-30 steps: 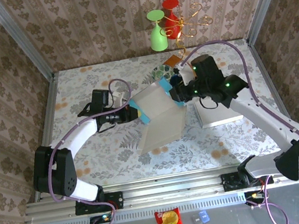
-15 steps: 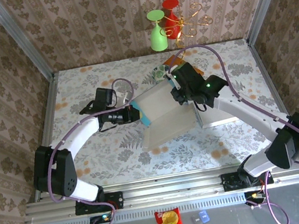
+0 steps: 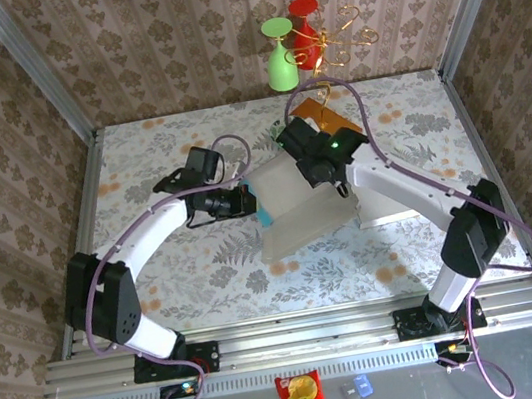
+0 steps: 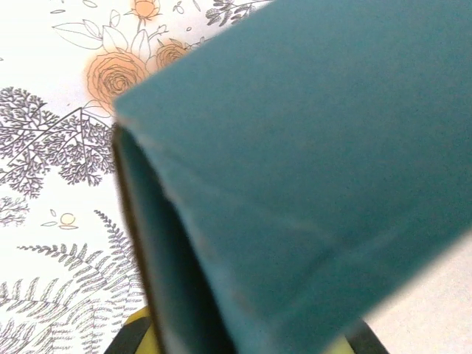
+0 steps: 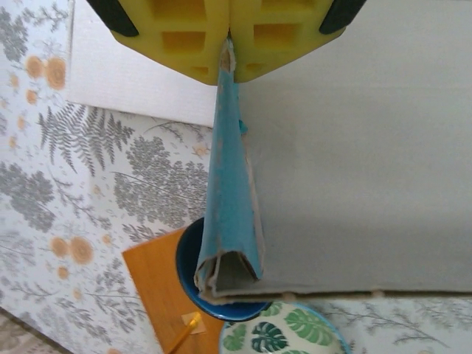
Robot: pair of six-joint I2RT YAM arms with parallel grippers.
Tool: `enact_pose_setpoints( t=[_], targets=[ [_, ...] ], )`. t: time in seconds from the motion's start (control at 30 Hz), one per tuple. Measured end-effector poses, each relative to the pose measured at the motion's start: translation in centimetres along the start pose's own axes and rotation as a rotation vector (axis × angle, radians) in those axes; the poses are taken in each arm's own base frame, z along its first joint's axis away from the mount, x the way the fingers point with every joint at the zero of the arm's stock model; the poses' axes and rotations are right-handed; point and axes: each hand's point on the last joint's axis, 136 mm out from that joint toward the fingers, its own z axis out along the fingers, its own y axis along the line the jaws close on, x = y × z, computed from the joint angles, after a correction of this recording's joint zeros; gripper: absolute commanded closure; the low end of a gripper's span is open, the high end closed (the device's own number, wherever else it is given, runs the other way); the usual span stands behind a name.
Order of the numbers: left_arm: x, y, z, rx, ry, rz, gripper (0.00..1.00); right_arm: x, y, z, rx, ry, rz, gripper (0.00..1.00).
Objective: Fold the paper box
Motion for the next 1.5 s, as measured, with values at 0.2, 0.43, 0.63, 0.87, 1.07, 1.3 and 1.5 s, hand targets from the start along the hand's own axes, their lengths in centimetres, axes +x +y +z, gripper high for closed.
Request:
enact_pose_setpoints(
  t=[0.2,0.43,0.63,0.87,1.07,1.3,1.5],
  targets=[
    [0.2,-0.1,0.3,-0.027,0.021,-0.007,1.0,0.6,-0.1,0.2,0.088,0.04,0.006,0.98],
    [0.3,-0.3,0.6,-0.03,0.03,-0.007,1.0,1.0,-0.6,0.0,0.126,0.048,0.008,1.0],
    [0.0,-0.4,0.6,-0.049,0.019,-0.018,1.0,1.0,-0.8,-0.1,0.197,0.056,0.02,1.0],
    [0.5,1.9,1.6,-0.129,-0.008,-0.084,1.0,1.3,1.2,-1.2,0.182,0.026,0.048,1.0],
    [2.8,4.8,4.1,-0.16,-0.02,-0.145,0.98,3.4,3.9,-0.4,0.164,0.072,0.027,1.0],
    [4.0,6.2,6.0,-0.132,-0.056,-0.189,0.9,5.2,5.2,1.6,0.165,0.124,0.011,1.0],
    [3.0,6.9,7.6,-0.114,-0.108,-0.199,0.81,5.6,5.2,1.8,0.167,0.134,0.003,1.0]
  ],
)
